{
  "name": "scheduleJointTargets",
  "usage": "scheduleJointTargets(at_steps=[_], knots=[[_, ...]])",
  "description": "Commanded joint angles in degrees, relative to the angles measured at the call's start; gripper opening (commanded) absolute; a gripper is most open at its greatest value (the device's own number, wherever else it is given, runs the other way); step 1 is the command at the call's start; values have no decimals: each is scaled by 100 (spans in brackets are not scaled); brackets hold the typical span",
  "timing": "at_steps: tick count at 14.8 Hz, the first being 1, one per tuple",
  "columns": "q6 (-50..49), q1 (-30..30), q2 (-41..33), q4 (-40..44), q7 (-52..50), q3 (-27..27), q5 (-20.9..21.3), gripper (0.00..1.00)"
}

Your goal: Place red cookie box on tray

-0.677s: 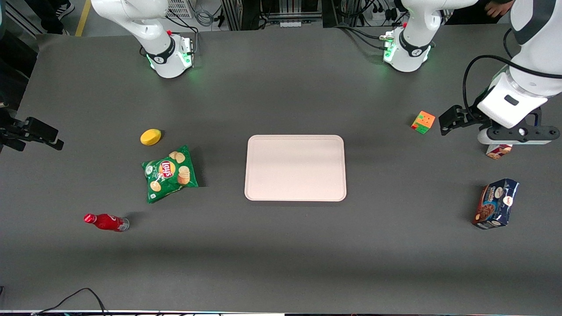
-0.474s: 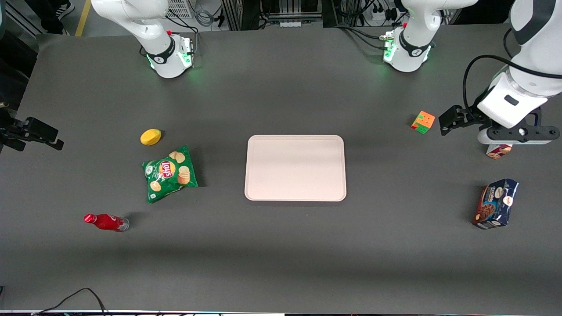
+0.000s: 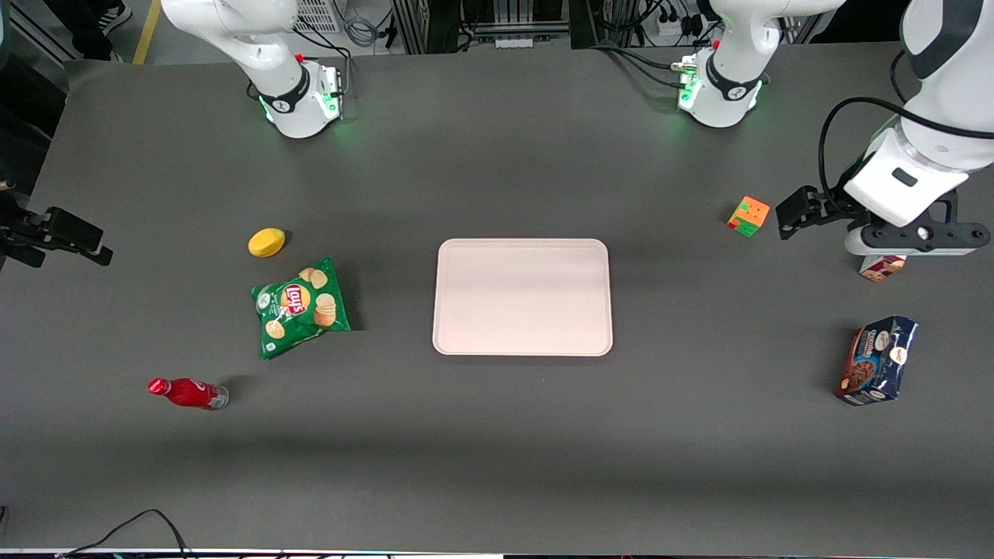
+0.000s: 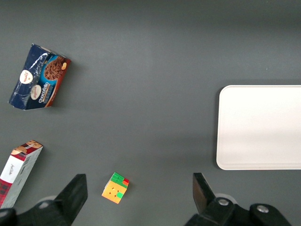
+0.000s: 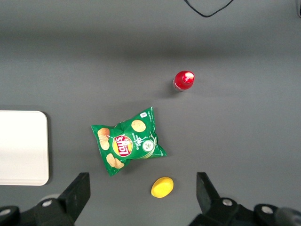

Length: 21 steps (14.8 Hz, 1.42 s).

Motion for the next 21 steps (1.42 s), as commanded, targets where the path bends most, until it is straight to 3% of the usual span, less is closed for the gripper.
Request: scheduleJointTargets(at_steps=[1, 6, 11, 17, 19, 21], knots=[[-113, -25, -51, -12, 58, 38, -33, 100], [-473, 142, -51, -47, 1076, 432, 2, 100], [-579, 142, 19, -47, 3306, 1933, 64, 100], [-544, 142, 28, -47, 4934, 3262, 450, 100], [-448, 151, 54, -56, 5452, 3386, 730, 100], [42, 413, 98, -405, 6609, 3404, 793, 100]])
